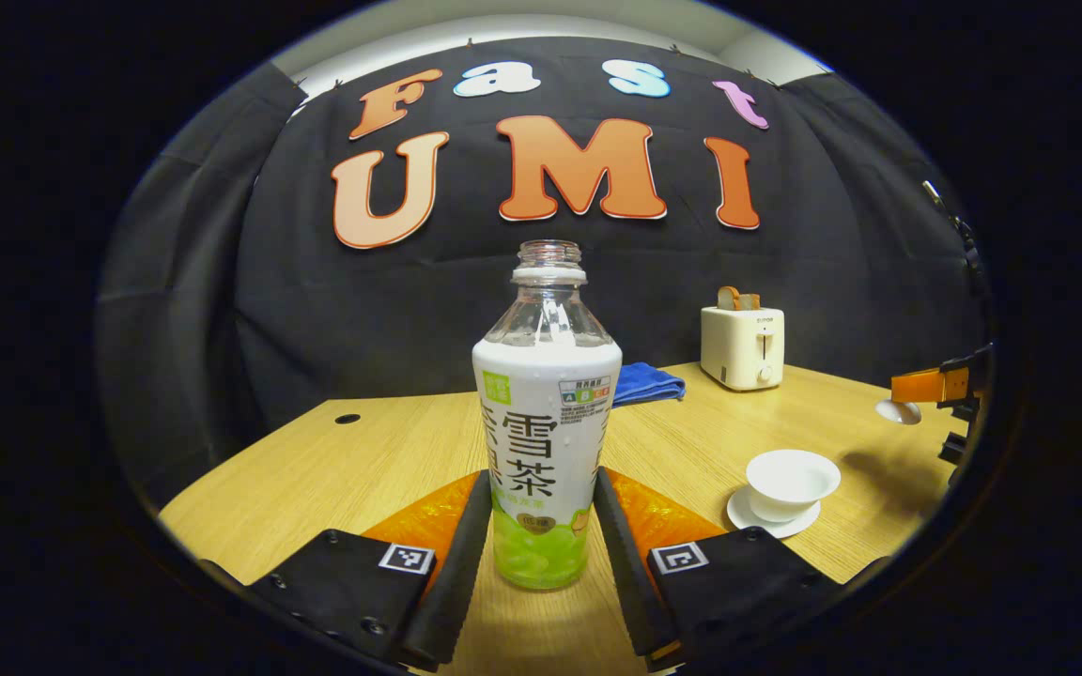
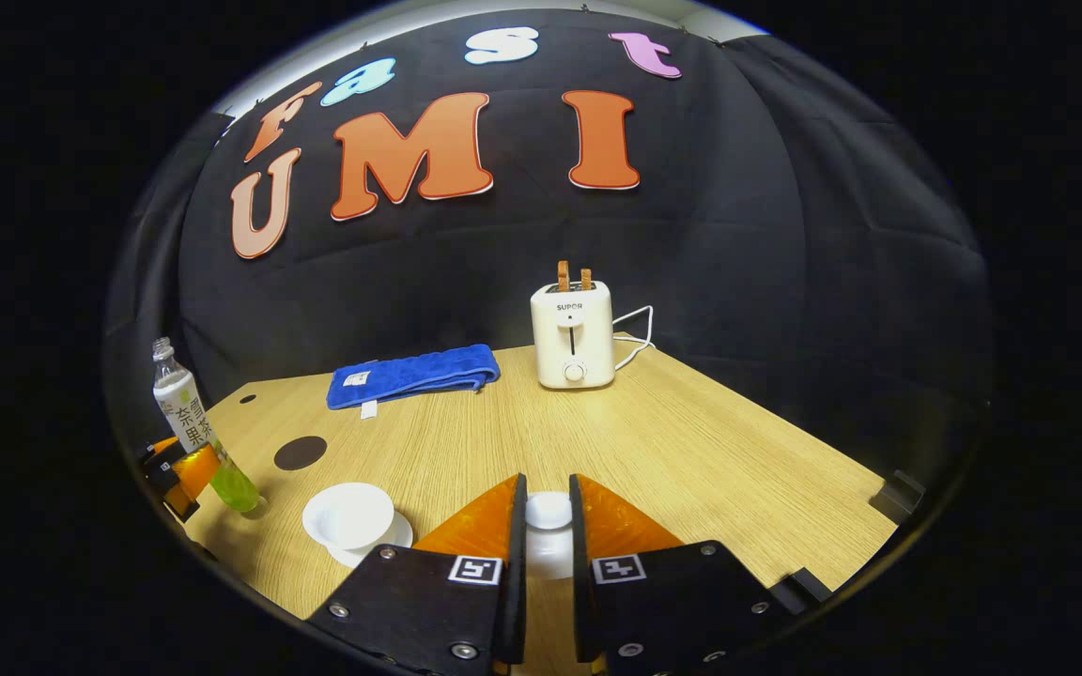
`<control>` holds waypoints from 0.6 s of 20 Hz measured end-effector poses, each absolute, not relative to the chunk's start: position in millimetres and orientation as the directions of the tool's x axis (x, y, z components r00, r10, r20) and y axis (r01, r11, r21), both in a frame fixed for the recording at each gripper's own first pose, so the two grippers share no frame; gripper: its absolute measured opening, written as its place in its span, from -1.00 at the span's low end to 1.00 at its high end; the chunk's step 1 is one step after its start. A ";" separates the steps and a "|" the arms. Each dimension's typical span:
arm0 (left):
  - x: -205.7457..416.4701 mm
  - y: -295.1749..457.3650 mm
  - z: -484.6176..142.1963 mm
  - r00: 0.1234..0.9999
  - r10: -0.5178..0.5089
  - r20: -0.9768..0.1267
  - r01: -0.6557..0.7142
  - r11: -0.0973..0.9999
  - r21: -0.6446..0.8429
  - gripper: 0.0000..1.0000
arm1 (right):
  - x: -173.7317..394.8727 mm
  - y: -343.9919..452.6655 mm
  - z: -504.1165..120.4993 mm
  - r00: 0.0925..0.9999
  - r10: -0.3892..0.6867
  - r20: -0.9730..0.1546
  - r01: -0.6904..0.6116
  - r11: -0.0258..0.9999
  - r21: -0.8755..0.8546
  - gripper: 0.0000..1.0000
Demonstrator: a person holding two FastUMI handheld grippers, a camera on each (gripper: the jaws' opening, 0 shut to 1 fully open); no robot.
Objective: Open the teacup lid with one hand, grasp the water bottle and pour water into the teacup with the other hand; after pouring, place the water bottle on the coaster and then close the teacup lid.
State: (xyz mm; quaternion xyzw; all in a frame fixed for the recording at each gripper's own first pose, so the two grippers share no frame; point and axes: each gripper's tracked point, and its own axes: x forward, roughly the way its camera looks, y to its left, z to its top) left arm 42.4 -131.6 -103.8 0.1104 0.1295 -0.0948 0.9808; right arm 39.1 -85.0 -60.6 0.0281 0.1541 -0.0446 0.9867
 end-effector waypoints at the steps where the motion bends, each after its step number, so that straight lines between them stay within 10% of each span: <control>1: 40.6 -134.3 -101.3 0.948 -0.163 -0.274 0.224 0.951 0.211 0.39 | 40.3 -86.7 -61.2 0.947 -0.083 -0.309 0.101 0.994 0.042 -0.59; 12: 38.3 -163.7 -97.8 0.941 -0.196 -0.274 0.326 0.740 0.589 0.39 | 36.9 -96.0 -59.7 0.944 -0.095 -0.316 0.119 0.991 0.060 -0.58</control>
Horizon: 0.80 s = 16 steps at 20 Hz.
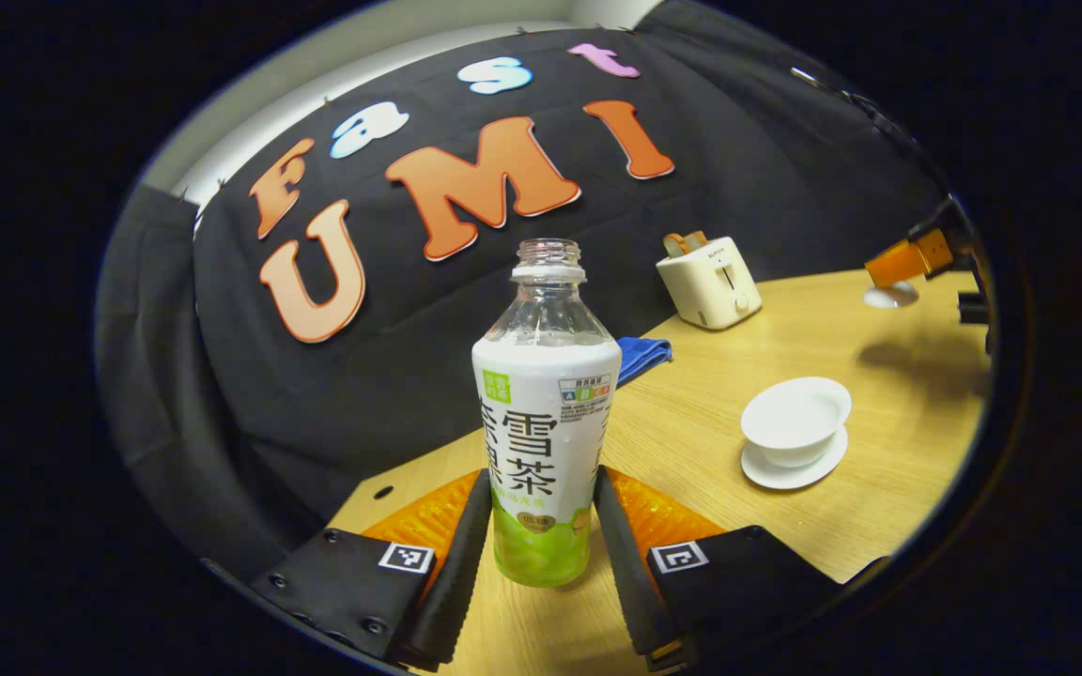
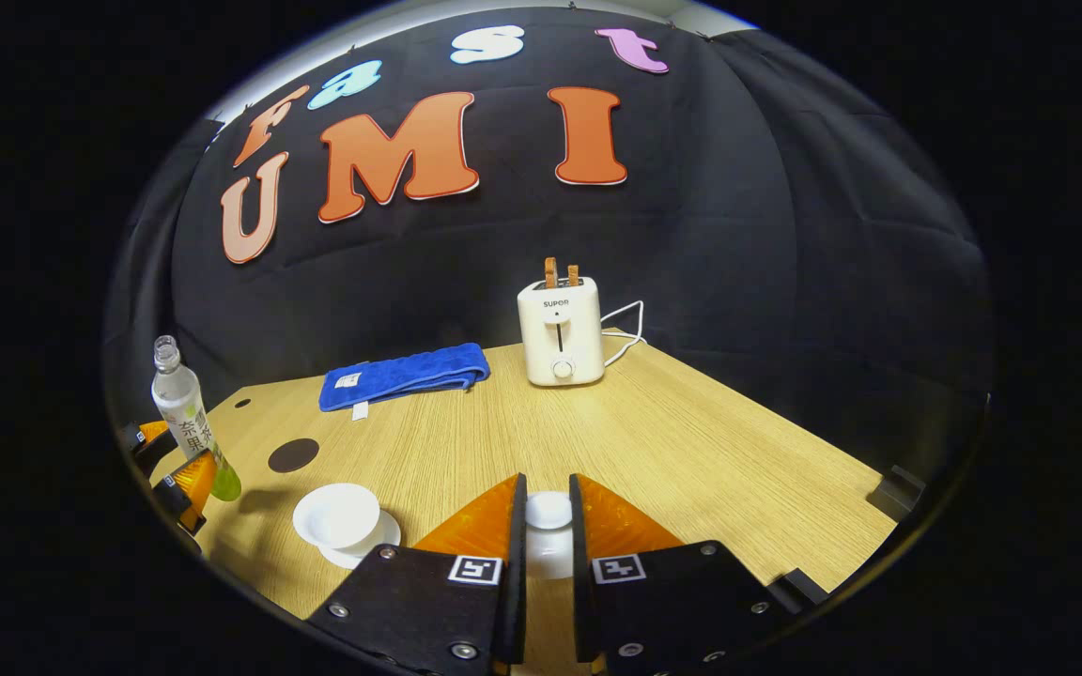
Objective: Open the teacup lid with one hand, grasp the water bottle and pour water into the teacup with the other hand; after pouring, place the water bottle on the coaster and then close the teacup lid.
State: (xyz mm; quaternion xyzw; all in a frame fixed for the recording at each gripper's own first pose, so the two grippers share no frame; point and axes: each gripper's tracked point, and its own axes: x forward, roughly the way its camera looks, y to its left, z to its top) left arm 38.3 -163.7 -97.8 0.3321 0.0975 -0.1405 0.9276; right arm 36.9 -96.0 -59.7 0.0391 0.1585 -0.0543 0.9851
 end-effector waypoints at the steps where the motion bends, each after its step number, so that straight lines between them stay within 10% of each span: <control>1: 38.9 -167.4 -98.7 0.938 -0.207 -0.278 0.340 0.711 0.616 0.36 | 36.6 -96.9 -59.2 0.944 -0.096 -0.316 0.121 0.991 0.061 -0.58; 16: 43.0 -188.6 -113.4 0.899 -0.243 -0.364 0.418 0.232 0.878 0.39 | 33.5 -100.8 -59.9 0.939 -0.098 -0.328 0.128 0.989 0.070 -0.59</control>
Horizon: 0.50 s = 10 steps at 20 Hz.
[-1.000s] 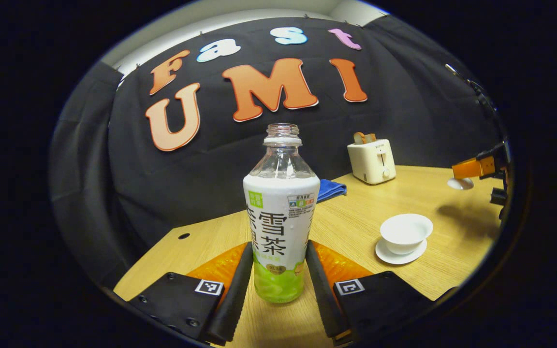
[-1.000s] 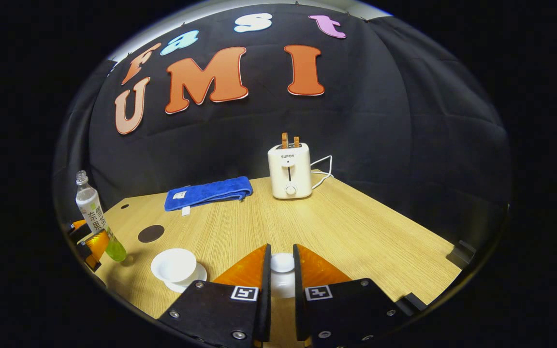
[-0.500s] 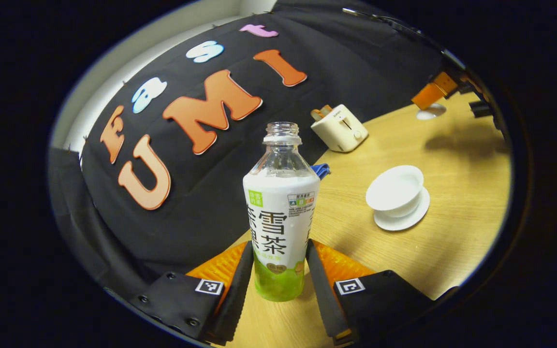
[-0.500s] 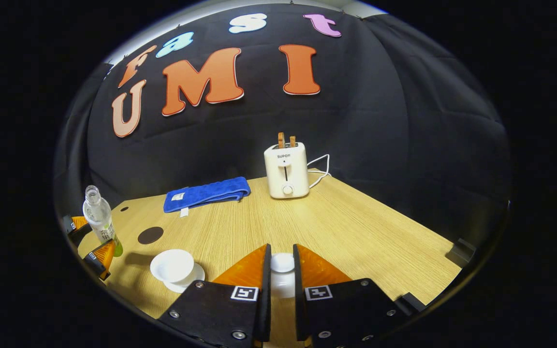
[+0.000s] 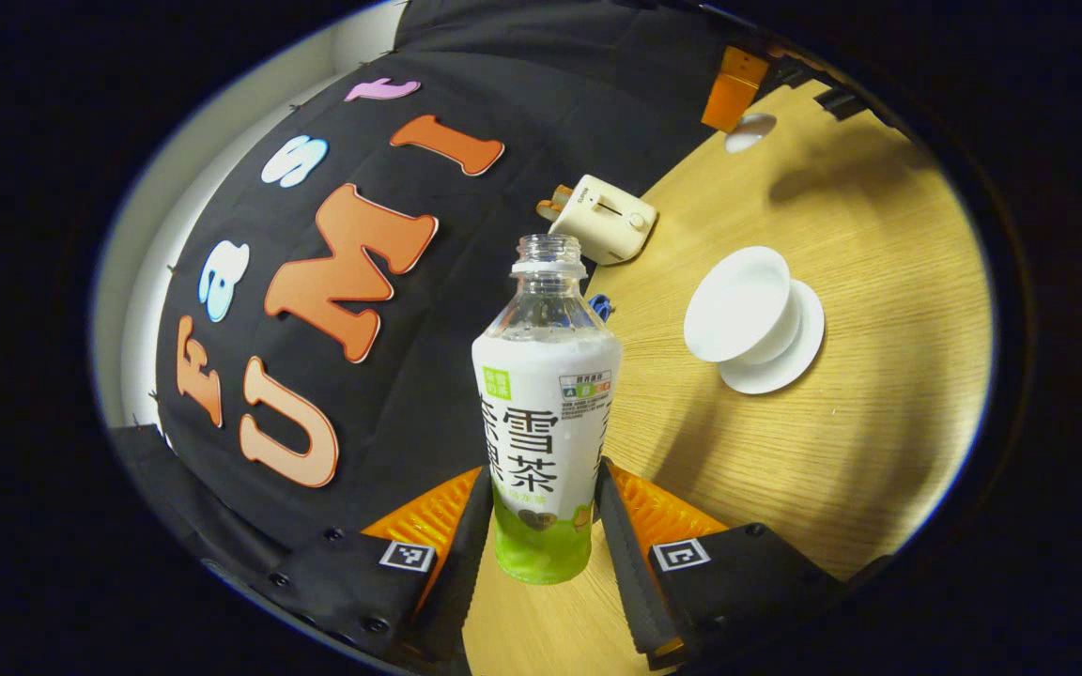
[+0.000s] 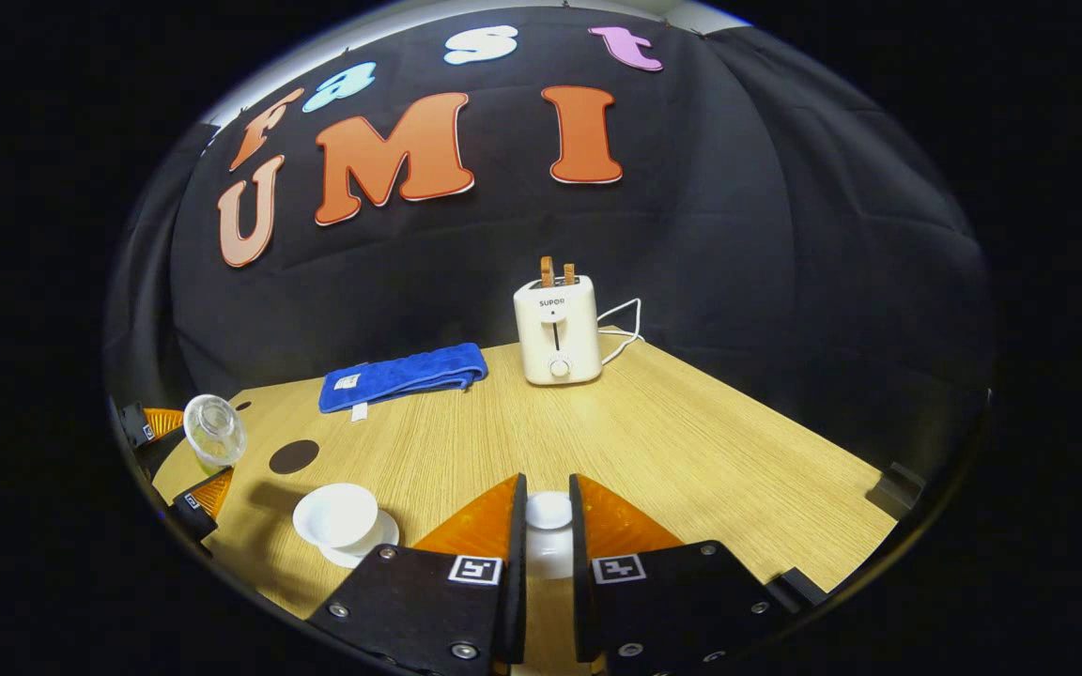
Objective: Open the teacup lid with one hand, grasp the water bottle and pour water into the teacup with the other hand; after pouring, place the water bottle on the coaster and then close the teacup lid.
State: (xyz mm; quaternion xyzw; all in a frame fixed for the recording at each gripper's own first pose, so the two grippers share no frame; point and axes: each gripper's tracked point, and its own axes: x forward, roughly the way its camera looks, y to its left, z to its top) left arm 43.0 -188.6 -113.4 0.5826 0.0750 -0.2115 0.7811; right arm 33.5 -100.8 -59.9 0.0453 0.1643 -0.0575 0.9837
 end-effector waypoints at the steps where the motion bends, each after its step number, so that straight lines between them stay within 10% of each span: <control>1: 43.8 -190.3 -115.6 0.895 -0.246 -0.372 0.422 0.203 0.883 0.35 | 33.3 -102.7 -59.8 0.939 -0.102 -0.329 0.133 0.988 0.073 -0.58; 10: 52.5 -197.6 -128.7 0.875 -0.232 -0.425 0.429 -0.037 0.903 0.35 | 29.8 -108.1 -58.1 0.938 -0.107 -0.330 0.141 0.987 0.081 -0.59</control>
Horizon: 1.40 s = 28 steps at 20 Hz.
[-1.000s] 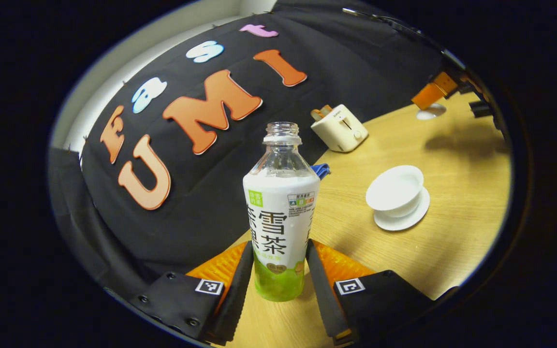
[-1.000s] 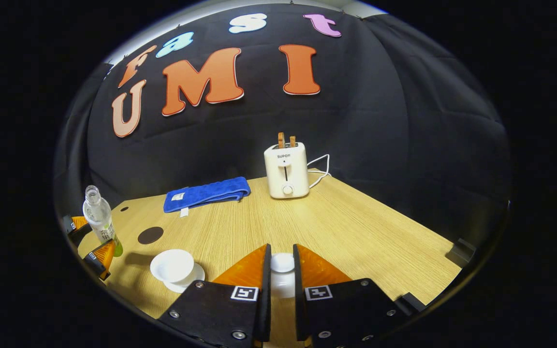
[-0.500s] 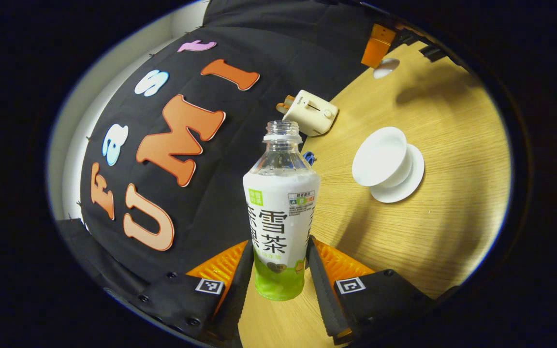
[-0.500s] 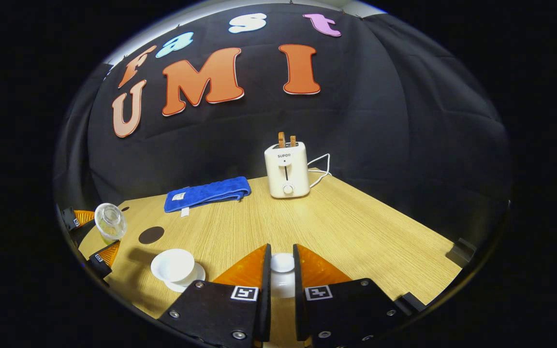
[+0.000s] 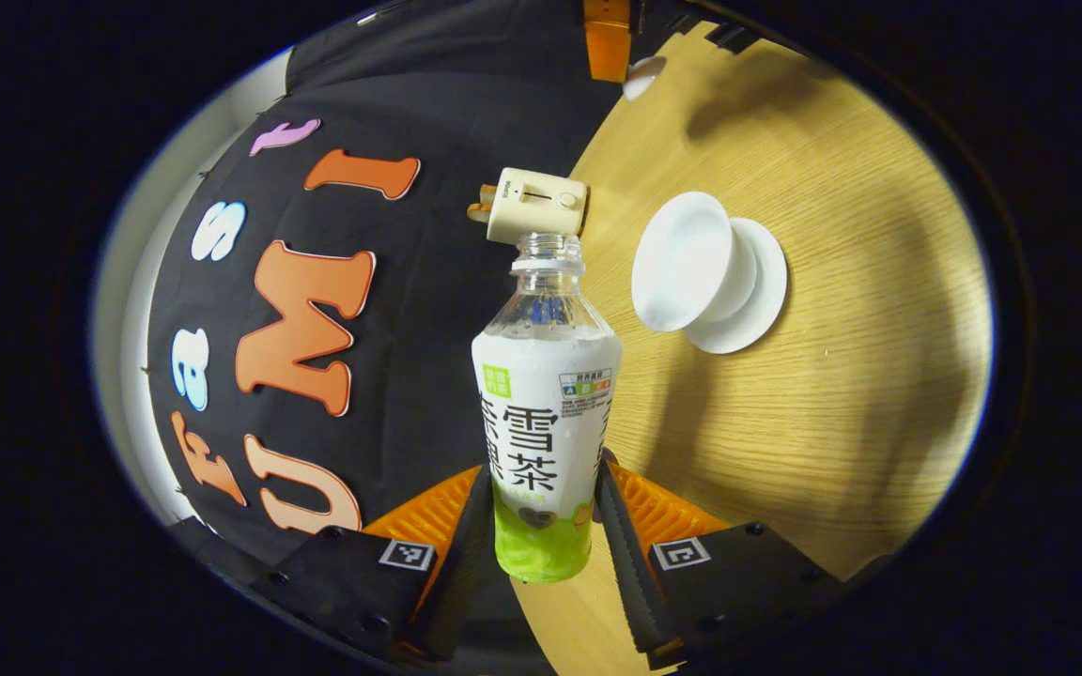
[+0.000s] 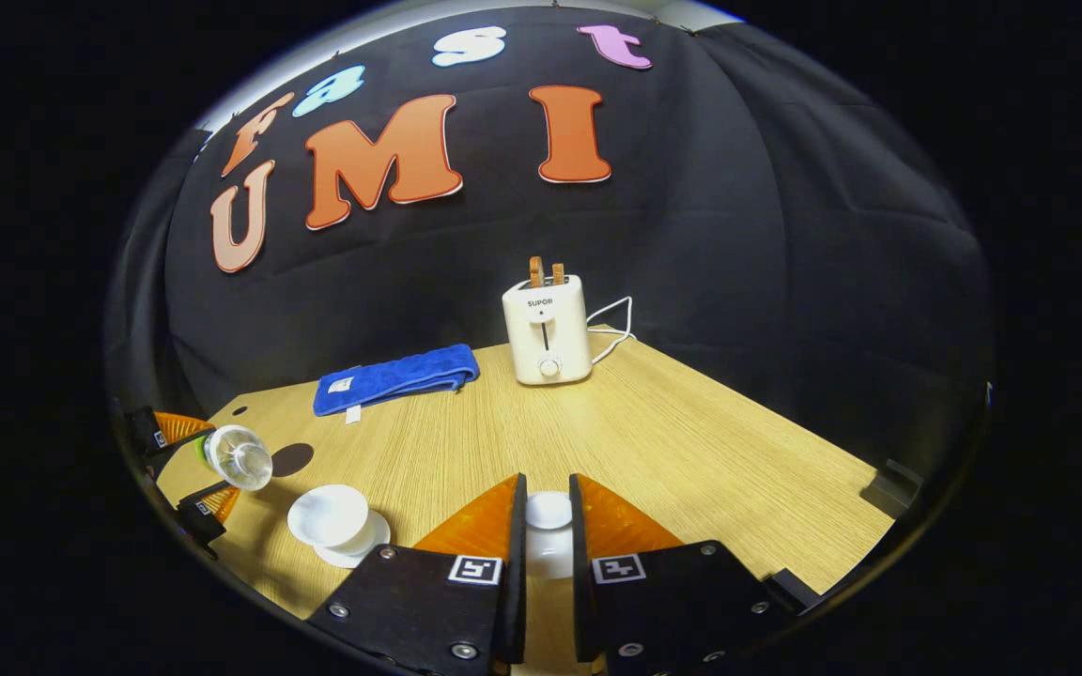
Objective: Open the teacup lid with one hand, grasp the water bottle and pour water into the teacup with the other hand; after pouring, place the water bottle on the coaster and then close the teacup lid.
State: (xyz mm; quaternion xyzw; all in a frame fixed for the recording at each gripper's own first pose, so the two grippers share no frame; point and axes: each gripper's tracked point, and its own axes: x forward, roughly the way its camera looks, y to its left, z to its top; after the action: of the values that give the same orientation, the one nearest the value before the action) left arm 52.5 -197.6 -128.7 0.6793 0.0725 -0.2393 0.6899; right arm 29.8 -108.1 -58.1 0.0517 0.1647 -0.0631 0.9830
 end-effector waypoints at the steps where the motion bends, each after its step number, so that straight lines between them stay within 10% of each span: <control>1: 54.8 -197.9 -130.7 0.872 -0.225 -0.435 0.433 -0.061 0.899 0.35 | 29.7 -108.1 -58.2 0.937 -0.107 -0.331 0.141 0.987 0.081 -0.59; 28: 57.5 -217.0 -108.5 0.877 -0.234 -0.420 0.252 -0.520 0.816 0.39 | 26.2 -116.8 -58.2 0.932 -0.116 -0.342 0.155 0.984 0.087 -0.59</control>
State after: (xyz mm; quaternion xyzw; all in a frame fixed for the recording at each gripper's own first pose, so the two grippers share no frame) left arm 57.5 -217.0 -108.5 0.8356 0.0053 -0.2481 0.4901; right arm 26.2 -116.8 -58.2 0.0565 0.1703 -0.0691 0.9813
